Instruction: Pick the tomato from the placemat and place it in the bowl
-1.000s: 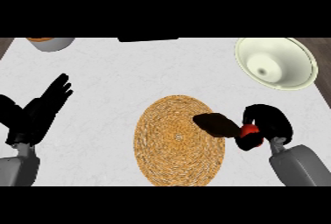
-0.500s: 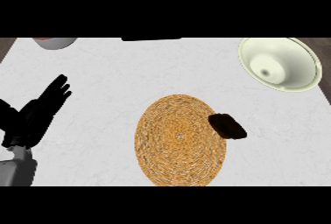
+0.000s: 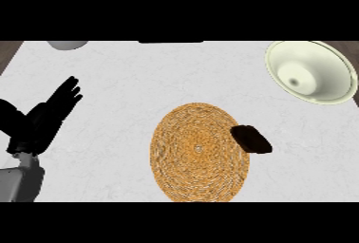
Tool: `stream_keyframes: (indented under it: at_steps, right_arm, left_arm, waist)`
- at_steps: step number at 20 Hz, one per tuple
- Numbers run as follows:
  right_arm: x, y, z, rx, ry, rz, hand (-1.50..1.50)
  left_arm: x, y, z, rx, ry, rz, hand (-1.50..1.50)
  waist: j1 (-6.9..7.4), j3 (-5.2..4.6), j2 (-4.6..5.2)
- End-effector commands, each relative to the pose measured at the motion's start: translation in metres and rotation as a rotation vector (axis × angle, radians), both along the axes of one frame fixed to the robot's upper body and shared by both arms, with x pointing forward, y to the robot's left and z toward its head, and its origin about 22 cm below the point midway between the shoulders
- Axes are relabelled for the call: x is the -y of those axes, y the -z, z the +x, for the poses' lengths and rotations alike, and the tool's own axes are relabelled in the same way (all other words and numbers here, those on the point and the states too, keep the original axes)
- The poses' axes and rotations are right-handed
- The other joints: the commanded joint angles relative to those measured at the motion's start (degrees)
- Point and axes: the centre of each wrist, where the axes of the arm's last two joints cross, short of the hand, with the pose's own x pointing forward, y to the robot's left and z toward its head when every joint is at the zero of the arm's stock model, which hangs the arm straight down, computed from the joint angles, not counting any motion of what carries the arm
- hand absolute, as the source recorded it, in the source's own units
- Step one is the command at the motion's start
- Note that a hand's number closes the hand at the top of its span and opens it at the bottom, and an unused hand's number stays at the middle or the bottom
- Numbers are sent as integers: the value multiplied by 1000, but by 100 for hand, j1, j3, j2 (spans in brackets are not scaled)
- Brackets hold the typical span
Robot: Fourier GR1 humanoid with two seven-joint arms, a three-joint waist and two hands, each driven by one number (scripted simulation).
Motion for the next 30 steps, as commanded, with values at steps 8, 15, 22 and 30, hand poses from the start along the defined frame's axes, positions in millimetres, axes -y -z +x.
stream_keyframes:
  at_steps: [8, 15, 22, 30]
  right_arm:
    - [-45, -92, 10, 89, -72, 70, 150]
    - [-70, -95, 36, 155, -71, 199, 150]
    - [-125, -111, 77, 215, -57, 231, 150]
    - [-165, -75, 147, 243, -22, 221, 150]
  left_arm:
    - [5, -9, 10, -4, 26, -12, 0]
    - [16, -1, 4, 17, 27, 14, 0]
    - [20, 6, 6, 4, 41, 0, 0]
    - [21, -4, 10, 0, 51, -9, 0]
  waist:
    - [111, -7, 11]
    - [165, -1, 24]
    - [230, -3, 33]
    - [291, 0, 45]
